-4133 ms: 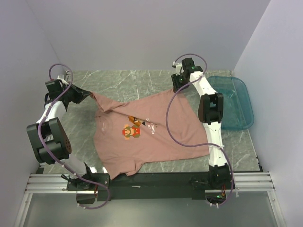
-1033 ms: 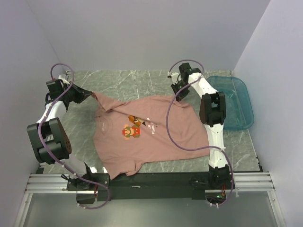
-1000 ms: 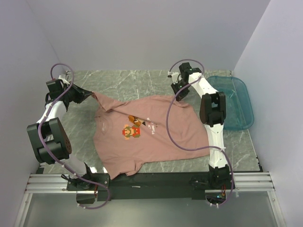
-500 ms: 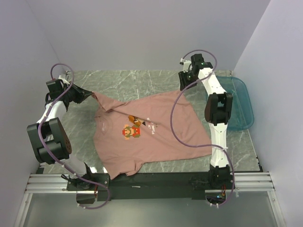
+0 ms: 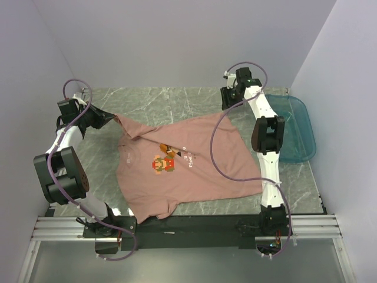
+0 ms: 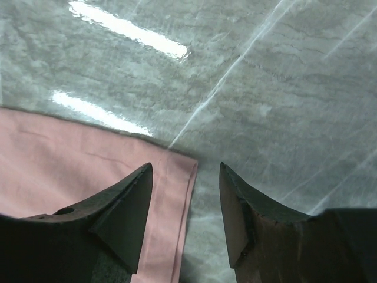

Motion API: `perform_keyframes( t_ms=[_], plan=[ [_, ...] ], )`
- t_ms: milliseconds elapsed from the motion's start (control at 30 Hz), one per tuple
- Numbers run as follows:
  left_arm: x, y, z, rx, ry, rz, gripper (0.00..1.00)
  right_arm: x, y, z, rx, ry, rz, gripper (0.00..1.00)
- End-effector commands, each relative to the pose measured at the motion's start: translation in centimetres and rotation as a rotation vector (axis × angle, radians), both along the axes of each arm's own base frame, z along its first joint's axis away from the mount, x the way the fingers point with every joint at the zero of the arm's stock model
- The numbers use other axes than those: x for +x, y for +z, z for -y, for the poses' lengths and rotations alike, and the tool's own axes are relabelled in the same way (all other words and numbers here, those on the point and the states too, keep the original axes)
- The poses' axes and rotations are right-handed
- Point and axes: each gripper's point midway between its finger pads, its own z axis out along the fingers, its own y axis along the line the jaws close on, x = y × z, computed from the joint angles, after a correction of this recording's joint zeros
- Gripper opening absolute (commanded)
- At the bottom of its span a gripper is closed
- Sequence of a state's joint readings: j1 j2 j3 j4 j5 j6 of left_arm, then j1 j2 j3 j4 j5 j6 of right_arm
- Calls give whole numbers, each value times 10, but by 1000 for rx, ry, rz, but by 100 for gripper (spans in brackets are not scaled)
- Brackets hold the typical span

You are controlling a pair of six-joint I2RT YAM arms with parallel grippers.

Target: Fold and stack the t-shirts

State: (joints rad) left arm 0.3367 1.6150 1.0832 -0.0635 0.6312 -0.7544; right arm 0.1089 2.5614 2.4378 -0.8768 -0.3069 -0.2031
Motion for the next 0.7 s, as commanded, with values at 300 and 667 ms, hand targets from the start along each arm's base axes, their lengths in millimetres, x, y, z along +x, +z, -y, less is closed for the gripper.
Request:
perform_keyframes(
  t_ms=[300, 667],
  plan=[
    [4, 13, 3, 16, -23, 59, 0, 3, -26, -8, -35, 80, -10, 49],
    [4, 14, 4, 15, -24, 60, 0, -7, -24, -18, -7, 133, -29, 19]
  ],
)
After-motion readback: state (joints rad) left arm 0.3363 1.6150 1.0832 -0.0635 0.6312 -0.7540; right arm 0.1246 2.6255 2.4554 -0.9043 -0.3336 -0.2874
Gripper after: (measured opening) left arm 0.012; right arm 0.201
